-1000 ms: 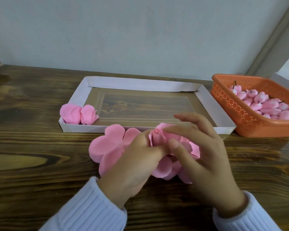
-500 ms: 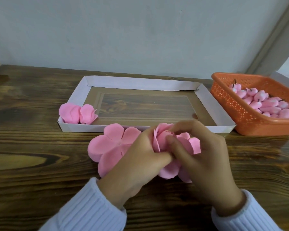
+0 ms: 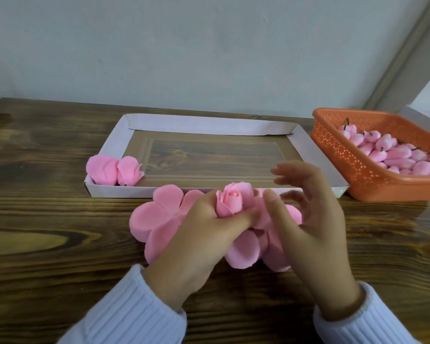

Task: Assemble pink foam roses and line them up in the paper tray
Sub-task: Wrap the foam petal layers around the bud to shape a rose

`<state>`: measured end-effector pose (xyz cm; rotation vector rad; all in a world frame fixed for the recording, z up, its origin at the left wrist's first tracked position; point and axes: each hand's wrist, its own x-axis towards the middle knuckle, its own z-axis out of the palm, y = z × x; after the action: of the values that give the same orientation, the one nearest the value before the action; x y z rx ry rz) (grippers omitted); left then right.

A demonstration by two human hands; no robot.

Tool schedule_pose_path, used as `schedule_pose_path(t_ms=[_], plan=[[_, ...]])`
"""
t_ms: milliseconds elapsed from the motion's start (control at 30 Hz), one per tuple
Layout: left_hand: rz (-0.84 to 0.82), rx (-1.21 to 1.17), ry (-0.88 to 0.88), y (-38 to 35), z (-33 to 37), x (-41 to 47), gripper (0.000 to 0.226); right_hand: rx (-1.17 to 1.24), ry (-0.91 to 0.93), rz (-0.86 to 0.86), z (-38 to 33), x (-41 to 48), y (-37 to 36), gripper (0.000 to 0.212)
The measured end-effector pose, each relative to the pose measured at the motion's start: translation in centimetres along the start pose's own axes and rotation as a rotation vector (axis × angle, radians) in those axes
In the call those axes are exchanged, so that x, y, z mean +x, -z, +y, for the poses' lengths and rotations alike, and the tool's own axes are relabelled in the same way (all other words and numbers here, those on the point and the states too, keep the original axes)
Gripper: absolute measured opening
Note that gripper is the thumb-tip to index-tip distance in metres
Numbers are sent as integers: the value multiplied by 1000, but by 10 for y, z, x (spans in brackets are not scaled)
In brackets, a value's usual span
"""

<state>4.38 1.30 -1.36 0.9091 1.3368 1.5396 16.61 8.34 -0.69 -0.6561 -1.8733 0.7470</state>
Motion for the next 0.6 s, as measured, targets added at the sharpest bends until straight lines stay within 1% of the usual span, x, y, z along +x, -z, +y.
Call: schedule_pose_path(t_ms=[67,133,200,267,333,400,500,600], plan=[[6,-86,7,0,1,0,21,-49,-84,3,3,2,1,32],[23,-149,-2,0,1,0,25,-107,-124,-64,6,4,1,27],[44,-159,-26,0,0,0,23,-124,-158,-106,7,4,0,20],[59,-155,-51,-1,1,0,19,-113,-176,-89,9,2,-1,11],[66,-150,-76,-2,1,0,17,-104,-150,-53,9,2,0,4],[55,-137,-96,-2,0,0,19,-82,-111,-34,8,2,0,6],[21,-101,-116,-1,-2,1,19,-69,-42,-48,5,1,-1,1],[27,-120,-110,1,-3,2,18,-62,0,-53,3,0,-1,4]])
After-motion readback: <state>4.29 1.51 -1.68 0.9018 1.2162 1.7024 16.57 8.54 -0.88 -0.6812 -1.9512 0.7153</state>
